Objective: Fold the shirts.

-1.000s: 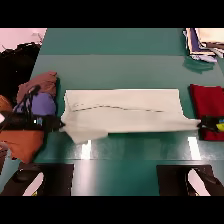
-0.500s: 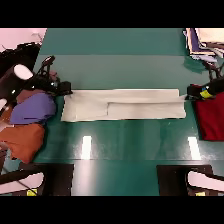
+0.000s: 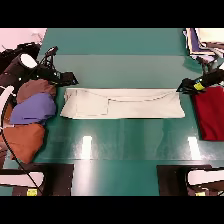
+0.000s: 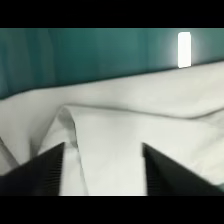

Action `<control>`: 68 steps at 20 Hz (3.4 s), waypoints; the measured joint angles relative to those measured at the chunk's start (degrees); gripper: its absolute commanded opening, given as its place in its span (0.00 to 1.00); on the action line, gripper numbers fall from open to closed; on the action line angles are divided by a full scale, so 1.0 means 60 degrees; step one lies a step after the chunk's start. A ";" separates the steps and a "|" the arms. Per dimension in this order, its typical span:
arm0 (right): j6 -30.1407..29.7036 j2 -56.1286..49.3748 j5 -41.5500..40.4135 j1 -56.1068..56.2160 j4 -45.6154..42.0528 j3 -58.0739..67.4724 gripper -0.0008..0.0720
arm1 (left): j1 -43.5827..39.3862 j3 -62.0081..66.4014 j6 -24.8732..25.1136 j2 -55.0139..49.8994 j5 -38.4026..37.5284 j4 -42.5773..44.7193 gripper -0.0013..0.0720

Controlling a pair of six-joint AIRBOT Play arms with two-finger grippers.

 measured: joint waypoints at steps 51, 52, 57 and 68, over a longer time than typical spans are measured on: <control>-0.2623 -0.1042 -0.2732 0.8251 0.5996 0.3668 0.74 | -0.0430 0.2750 -0.1424 0.0827 -0.0291 0.1705 0.05; -0.2830 -0.1381 -0.2987 0.8615 0.6029 0.3861 0.74 | -0.0117 0.2750 -0.1417 0.1100 -0.0412 0.1778 0.05; -0.2776 -0.2335 -0.2295 0.8998 0.5388 0.5049 0.57 | 0.0747 0.2750 -0.1373 0.1818 -0.1038 0.1978 0.05; -0.1144 -0.0339 -0.1705 0.4911 0.4135 -0.0627 0.89 | 0.0969 0.2736 -0.1169 0.1974 -0.1610 0.1836 0.06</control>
